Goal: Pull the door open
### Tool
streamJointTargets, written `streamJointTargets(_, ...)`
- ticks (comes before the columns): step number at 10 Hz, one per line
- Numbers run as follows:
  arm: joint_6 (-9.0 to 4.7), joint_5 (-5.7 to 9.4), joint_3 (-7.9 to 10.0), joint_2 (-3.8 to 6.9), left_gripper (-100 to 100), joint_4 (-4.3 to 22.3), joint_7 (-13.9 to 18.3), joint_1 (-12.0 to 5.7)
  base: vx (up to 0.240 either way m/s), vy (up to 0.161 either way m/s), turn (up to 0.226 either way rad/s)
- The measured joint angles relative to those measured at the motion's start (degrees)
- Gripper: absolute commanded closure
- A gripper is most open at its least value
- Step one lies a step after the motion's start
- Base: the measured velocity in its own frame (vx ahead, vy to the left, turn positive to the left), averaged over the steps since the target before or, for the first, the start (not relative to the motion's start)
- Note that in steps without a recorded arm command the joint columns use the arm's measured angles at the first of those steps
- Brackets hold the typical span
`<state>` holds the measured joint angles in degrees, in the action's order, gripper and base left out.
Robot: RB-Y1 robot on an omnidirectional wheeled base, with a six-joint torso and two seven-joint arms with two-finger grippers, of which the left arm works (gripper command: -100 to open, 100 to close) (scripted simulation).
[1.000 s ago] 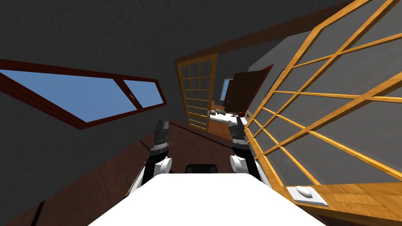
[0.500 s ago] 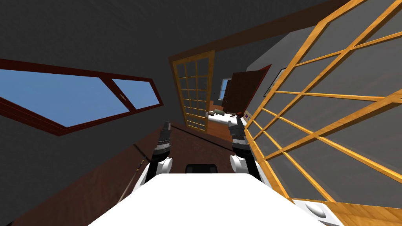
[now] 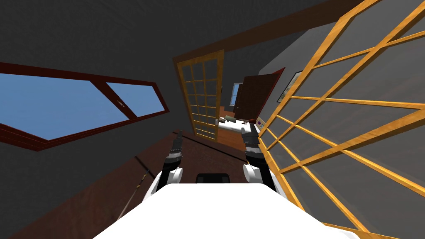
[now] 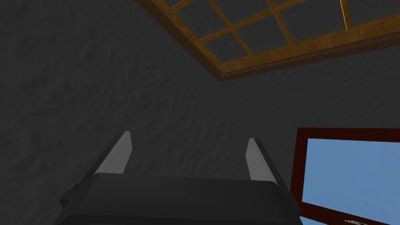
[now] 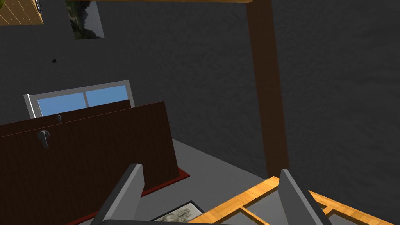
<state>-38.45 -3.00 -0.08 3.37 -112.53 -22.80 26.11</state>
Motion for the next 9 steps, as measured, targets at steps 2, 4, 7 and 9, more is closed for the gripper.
streamJointTargets(2, -0.41, -0.94, 0.01, 0.26, -100, 2.18, -1.98, -0.38, 0.112, -0.061, -0.049)
streamJointTargets(4, -1.14, -1.78, 0.36, 0.63, -100, 5.37, -3.91, -1.49, 0.092, -0.077, -0.045)
streamJointTargets(7, -1.64, -3.26, 0.39, 0.97, -100, 8.26, -6.99, -1.86, 0.109, -0.067, -0.050)
streamJointTargets(9, -2.05, -4.22, 0.61, 1.21, -100, 10.91, -9.06, -2.66, 0.104, -0.077, -0.043)
